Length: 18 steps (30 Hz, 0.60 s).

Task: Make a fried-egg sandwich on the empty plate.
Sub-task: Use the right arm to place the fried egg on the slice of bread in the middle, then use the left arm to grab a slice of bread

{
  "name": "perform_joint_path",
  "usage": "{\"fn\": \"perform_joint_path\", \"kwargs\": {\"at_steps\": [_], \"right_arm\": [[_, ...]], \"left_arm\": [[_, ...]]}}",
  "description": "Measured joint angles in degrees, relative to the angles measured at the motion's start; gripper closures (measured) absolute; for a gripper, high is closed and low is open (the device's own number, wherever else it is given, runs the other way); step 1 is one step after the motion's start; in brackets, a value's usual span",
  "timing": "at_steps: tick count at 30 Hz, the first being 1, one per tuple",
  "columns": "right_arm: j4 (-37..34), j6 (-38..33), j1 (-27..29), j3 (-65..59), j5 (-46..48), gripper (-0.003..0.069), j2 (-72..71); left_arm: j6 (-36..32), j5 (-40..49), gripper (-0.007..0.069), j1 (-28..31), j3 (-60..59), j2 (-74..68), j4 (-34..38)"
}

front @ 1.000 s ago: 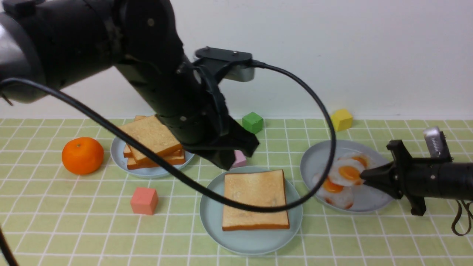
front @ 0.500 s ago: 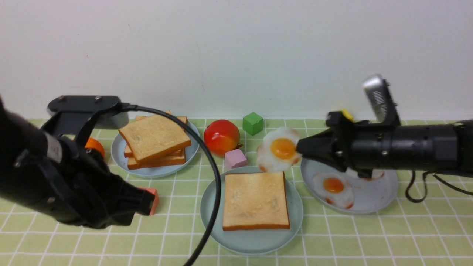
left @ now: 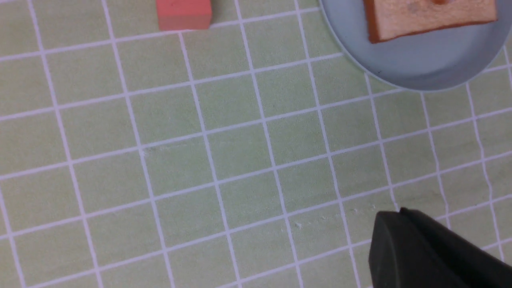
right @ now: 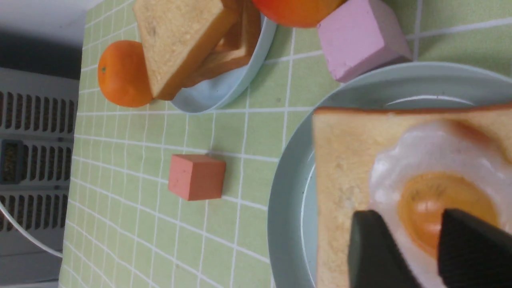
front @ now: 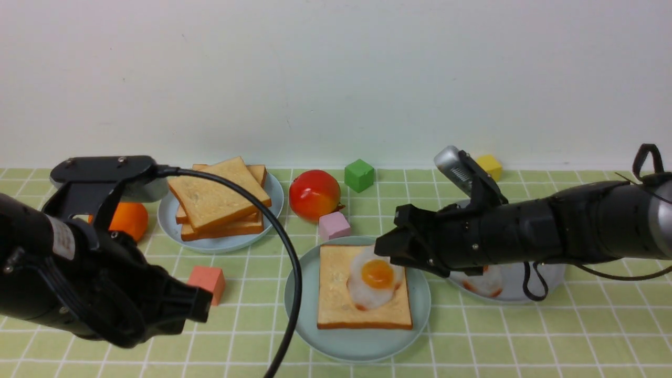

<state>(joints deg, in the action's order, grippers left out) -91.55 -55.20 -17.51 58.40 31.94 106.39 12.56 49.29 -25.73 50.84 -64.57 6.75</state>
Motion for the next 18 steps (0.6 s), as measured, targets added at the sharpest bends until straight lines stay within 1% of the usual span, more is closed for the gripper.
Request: {"fn": "perform_joint_path", "kwargs": {"at_steps": [1,2,3,4,5,6,7,8,9,10,13,14,15,18], "right_arm": [[1.46,0.0,0.68,0.04,0.95,0.0239,-0.27],[4.37,0.0,2.16,0.04,2.24,0.0161,-0.88],[4.37,0.0,2.41,0.04,2.45,0.0148,-1.02],[8.17,0.0,4.52,0.04,4.05,0.0066,-2.41],[10.77,0.24,6.31,0.12,5.33,0.0027,-3.85],[11.3,0.33,6.68,0.23,5.87,0.002,-4.5],[15.63,1.87,9.71,1.01,8.48,-0.0008,-7.37],[16.17,2.45,10.47,1.15,8.82,-0.0011,-7.77],[20.74,4.78,12.91,2.59,12.06,-0.0013,-11.06],[23.76,6.66,14.38,3.65,14.22,-0.0008,-13.33],[32.68,12.87,16.47,5.93,18.02,0.0034,-20.48],[33.19,13.27,16.47,6.08,18.17,0.0038,-21.58],[37.47,16.33,16.03,6.41,18.52,0.0081,-26.1],[42.76,19.2,12.6,6.45,18.59,0.0158,-34.08]], "left_arm": [[0.0,-0.05,0.0636,0.0,0.0,0.0,-0.06],[0.0,-0.24,0.0636,0.0,0.0,0.0,-0.28],[0.0,-0.24,0.0636,0.0,0.0,0.0,-0.41],[0.0,-0.62,0.0634,0.0,0.0,0.0,-0.93],[0.04,-1.14,0.0634,0.0,0.0,-0.05,-1.43],[0.04,-1.29,0.0633,0.0,0.0,-0.12,-1.43],[0.04,-3.06,0.0629,0.0,0.0,-0.69,-1.94],[0.04,-3.35,0.0629,0.0,0.0,-0.78,-2.0],[0.04,-6.13,0.0627,0.0,0.0,-1.92,-2.54],[0.04,-8.34,0.0625,0.0,0.0,-2.82,-3.06],[1.4,-15.95,0.0622,0.9,0.0,-5.63,-4.64],[1.63,-16.51,0.0622,1.04,0.0,-5.85,-4.64],[3.98,-20.35,0.0621,3.23,0.36,-8.16,-4.98],[6.62,-20.34,0.062,9.27,3.9,-13.36,-4.63]]}}
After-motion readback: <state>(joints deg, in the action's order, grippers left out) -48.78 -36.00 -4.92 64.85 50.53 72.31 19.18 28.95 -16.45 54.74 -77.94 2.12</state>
